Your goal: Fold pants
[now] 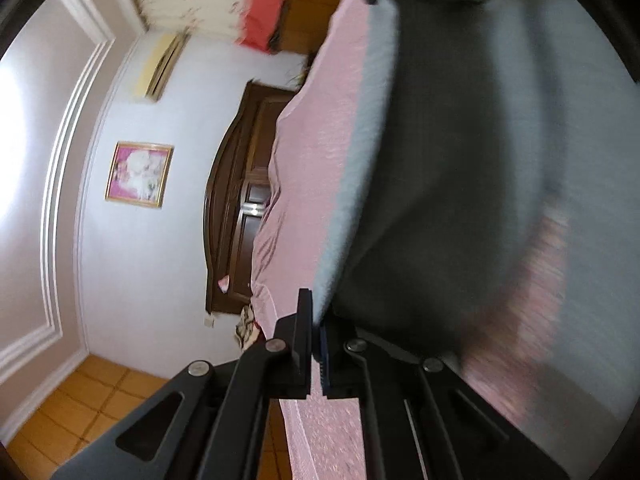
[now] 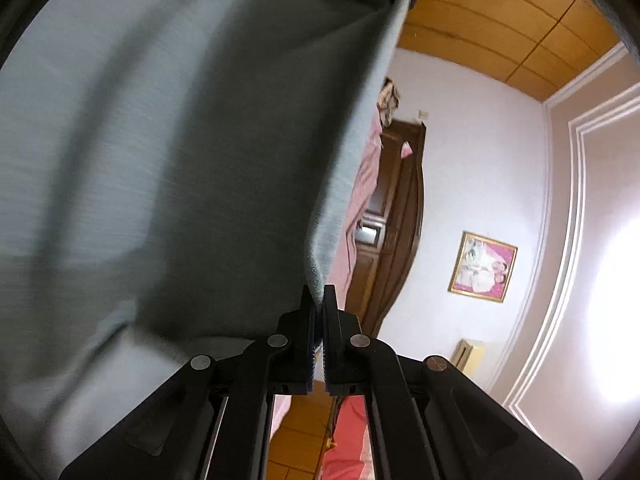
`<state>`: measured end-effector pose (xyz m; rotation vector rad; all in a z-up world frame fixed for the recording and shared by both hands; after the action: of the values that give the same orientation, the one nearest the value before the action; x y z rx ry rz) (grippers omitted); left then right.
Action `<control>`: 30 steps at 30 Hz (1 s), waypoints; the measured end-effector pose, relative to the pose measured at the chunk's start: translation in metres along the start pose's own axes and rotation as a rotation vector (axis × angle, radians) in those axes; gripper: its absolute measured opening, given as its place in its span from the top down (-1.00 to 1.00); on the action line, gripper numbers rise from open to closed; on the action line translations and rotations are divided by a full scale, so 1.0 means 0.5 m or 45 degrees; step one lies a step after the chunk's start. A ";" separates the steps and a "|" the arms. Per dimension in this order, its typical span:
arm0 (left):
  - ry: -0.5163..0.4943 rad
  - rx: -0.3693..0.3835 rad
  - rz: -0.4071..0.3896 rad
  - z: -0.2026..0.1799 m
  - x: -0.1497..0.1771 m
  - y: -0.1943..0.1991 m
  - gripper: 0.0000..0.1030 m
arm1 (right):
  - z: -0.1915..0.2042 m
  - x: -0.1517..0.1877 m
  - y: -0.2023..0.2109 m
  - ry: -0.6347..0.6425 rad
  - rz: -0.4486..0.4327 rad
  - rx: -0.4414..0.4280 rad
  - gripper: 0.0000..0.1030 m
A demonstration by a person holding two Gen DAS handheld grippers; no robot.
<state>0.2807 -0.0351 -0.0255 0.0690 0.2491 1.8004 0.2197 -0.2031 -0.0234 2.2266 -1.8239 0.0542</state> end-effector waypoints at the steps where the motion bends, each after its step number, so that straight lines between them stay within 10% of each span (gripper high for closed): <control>1: -0.017 0.000 -0.008 -0.009 0.010 0.022 0.95 | 0.010 0.000 0.036 0.000 -0.027 0.007 0.93; 12: -0.139 0.169 -0.003 -0.143 0.095 0.270 0.94 | 0.158 -0.047 0.395 0.051 -0.204 -0.145 0.93; 30: -0.318 0.282 0.034 -0.223 0.126 0.342 0.94 | 0.229 -0.070 0.537 0.059 -0.277 -0.412 0.94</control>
<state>0.0821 -0.0269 -0.1042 0.4524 0.2683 1.7642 -0.0629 -0.2428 -0.0929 2.1538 -1.4384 -0.2138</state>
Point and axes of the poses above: each gripper's, at about its wrist camera, not at the fingertips, and y roughly against the way its jaws point, z to its left, x to its underside, the point moved 2 cm from there along -y, roughly the way its jaws point, and after that the axes turned 3 degrees about -y, right-handed, at the moved point
